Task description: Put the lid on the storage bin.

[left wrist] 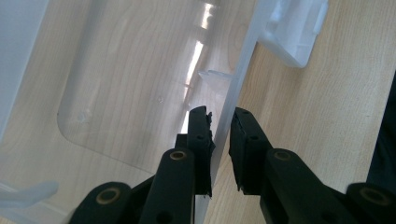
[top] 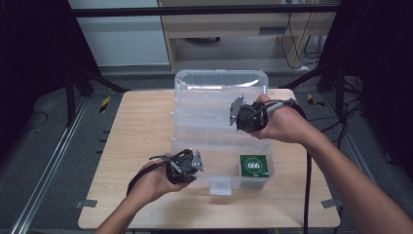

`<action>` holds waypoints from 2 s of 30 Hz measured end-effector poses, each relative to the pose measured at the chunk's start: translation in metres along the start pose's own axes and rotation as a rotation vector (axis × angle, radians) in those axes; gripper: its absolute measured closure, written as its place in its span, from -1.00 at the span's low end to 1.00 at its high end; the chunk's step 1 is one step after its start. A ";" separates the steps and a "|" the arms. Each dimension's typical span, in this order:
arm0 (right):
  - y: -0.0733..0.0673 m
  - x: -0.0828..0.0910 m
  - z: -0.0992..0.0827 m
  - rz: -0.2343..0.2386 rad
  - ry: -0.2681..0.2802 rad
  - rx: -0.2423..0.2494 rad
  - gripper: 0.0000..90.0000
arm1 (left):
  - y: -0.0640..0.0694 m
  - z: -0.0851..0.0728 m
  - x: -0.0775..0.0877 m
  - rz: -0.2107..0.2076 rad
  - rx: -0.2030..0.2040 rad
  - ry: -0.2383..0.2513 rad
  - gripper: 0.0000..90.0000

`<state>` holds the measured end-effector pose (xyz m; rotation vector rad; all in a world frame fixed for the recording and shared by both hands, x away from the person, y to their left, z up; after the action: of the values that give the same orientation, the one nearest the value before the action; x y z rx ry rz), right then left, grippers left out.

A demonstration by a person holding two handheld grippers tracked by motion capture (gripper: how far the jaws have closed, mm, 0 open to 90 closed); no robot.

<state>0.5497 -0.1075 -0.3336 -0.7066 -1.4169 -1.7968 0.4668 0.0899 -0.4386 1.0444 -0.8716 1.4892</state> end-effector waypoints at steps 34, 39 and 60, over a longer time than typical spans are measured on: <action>-0.034 0.009 -0.014 -0.019 0.025 0.006 0.88 | 0.007 0.009 -0.007 0.068 0.059 -0.005 0.72; -0.033 0.008 -0.017 -0.011 0.032 -0.001 0.88 | 0.006 0.011 -0.008 0.058 0.068 0.006 0.72; -0.050 0.010 -0.022 0.032 0.031 0.041 0.89 | 0.000 0.008 -0.007 0.040 0.014 0.035 0.70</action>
<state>0.5036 -0.1245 -0.3591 -0.6744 -1.4104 -1.7425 0.4681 0.0798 -0.4422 1.0135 -0.8632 1.5445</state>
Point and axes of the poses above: each handheld gripper's, and its own axes: x roughly backward along the jaws, z roughly out of its top, y roughly to its right, the point moved 5 cm from there along -x, roughly forward along the jaws, and after that the axes turned 11 degrees about -z, right-handed, at the moved point
